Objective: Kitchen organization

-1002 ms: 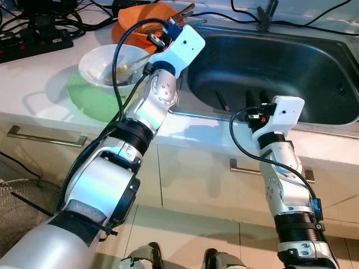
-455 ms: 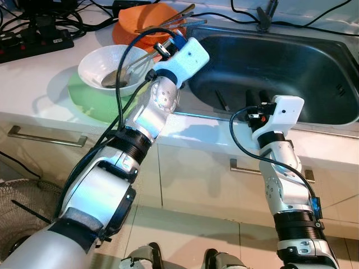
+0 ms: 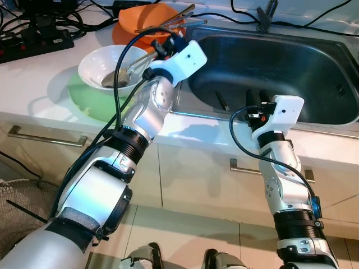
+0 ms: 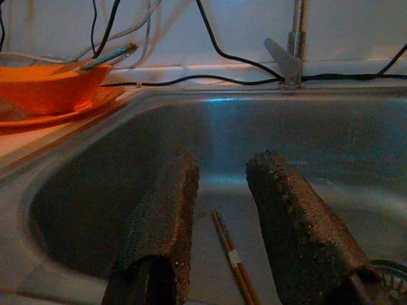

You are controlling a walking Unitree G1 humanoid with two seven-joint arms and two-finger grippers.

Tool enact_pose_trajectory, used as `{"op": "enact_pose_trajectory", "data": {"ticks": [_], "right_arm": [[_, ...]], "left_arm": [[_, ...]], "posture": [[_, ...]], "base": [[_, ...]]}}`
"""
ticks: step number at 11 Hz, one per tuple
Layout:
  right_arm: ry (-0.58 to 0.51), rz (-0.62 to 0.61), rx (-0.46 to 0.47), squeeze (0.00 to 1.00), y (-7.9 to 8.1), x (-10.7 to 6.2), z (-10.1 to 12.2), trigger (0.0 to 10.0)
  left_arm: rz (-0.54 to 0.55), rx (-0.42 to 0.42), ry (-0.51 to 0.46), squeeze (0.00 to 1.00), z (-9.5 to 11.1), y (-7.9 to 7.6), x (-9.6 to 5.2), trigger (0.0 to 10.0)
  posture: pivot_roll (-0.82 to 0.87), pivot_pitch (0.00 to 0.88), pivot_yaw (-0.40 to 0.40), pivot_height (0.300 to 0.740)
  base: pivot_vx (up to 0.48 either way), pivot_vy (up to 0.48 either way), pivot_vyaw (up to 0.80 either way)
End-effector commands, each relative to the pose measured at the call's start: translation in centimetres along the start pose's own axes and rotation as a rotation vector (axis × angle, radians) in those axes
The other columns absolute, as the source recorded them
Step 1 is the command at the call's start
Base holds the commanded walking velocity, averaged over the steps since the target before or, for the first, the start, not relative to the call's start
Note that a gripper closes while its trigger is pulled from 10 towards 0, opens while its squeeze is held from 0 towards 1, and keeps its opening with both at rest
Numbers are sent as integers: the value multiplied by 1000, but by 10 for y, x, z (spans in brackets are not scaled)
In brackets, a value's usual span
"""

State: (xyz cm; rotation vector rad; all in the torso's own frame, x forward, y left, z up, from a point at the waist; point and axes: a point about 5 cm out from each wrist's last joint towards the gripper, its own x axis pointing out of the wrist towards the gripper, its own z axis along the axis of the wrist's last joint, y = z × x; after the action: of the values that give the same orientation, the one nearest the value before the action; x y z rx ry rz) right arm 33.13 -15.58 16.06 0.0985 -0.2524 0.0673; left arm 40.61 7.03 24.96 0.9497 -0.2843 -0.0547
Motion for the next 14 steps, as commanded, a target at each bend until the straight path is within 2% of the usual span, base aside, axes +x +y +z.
{"op": "enact_pose_trajectory", "data": {"ticks": [1, 3, 4, 9, 10, 11, 12, 14], "right_arm": [[83, -19, 24, 0, -3, -7, -18, 10000], [83, -22, 23, 0, -4, -7, -18, 10000], [89, -22, 20, 0, -4, -7, -19, 10000], [94, -19, 24, 0, -3, -8, -20, 10000], [97, -19, 24, 0, -3, -9, -22, 10000], [99, -23, 27, 0, -4, -9, -22, 10000], [97, -26, 27, 0, -4, -10, -22, 10000], [95, -29, 28, 0, -4, -10, -22, 10000]], "left_arm": [[11, 1, -12, 1000, 6, 5, 4, 10000], [19, 16, -1, 1000, 6, 5, 6, 10000], [24, 31, 0, 0, 7, 5, 7, 10000], [30, 79, 53, 0, -1, 7, 12, 10000], [9, 82, 70, 0, -3, 2, 11, 10000], [4, 82, 72, 0, -3, 0, 11, 5412], [0, 81, 69, 0, -3, -1, 11, 0], [6, 80, 66, 0, -2, 0, 12, 0]], "posture": [[-22, 136, -22, 740], [-27, 141, -22, 740], [-29, 142, -22, 740], [-33, 142, -20, 740], [-39, 141, -18, 740], [-43, 141, -15, 740], [-45, 141, -14, 740], [-42, 139, -12, 740]], "base": [[0, 0, 0], [0, 0, 0], [0, 0, 0], [0, 0, 0], [0, 0, 0], [0, 0, 0], [0, 0, 0], [0, 0, 0]]}}
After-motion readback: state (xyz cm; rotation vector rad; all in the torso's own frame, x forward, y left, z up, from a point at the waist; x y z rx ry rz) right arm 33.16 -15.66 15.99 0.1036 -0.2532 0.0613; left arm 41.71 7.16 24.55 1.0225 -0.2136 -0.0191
